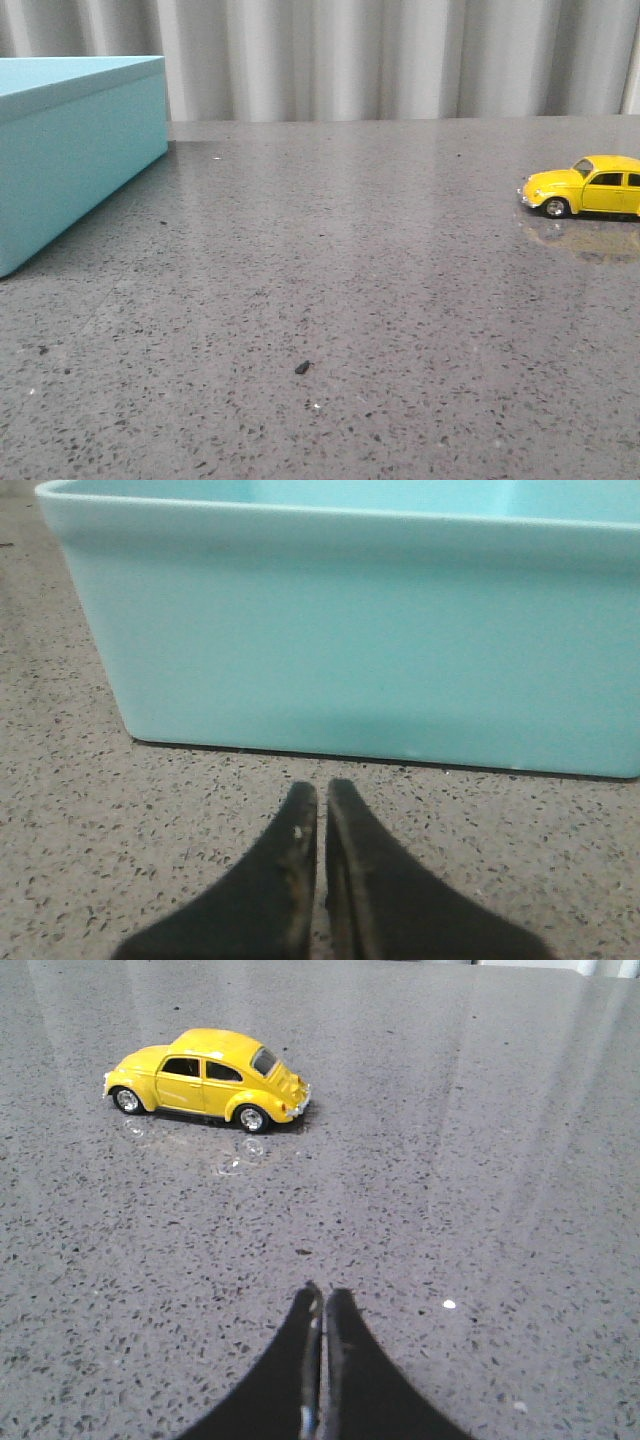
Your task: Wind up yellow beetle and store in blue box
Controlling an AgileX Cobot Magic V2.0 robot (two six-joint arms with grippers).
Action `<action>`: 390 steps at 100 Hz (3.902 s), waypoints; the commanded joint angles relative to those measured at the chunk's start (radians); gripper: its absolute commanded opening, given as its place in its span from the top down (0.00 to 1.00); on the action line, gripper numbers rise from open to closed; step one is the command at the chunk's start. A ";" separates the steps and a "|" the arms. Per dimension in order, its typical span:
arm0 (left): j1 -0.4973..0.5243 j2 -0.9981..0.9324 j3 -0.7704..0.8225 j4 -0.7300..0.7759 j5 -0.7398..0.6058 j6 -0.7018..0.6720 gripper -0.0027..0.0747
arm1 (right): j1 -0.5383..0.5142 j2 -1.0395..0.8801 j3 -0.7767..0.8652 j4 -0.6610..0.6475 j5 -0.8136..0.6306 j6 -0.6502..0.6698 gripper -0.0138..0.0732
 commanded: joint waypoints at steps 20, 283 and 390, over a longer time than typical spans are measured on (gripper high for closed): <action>0.000 -0.033 0.025 0.000 -0.125 -0.010 0.99 | -0.005 -0.020 0.022 -0.010 -0.110 -0.003 0.91; 0.002 0.273 -0.318 -0.183 -0.371 -0.008 0.99 | 0.074 1.317 -1.223 0.163 0.471 -0.011 0.91; 0.002 0.273 -0.318 -0.183 -0.371 -0.008 0.99 | 0.074 1.581 -1.369 0.206 0.669 -0.001 0.91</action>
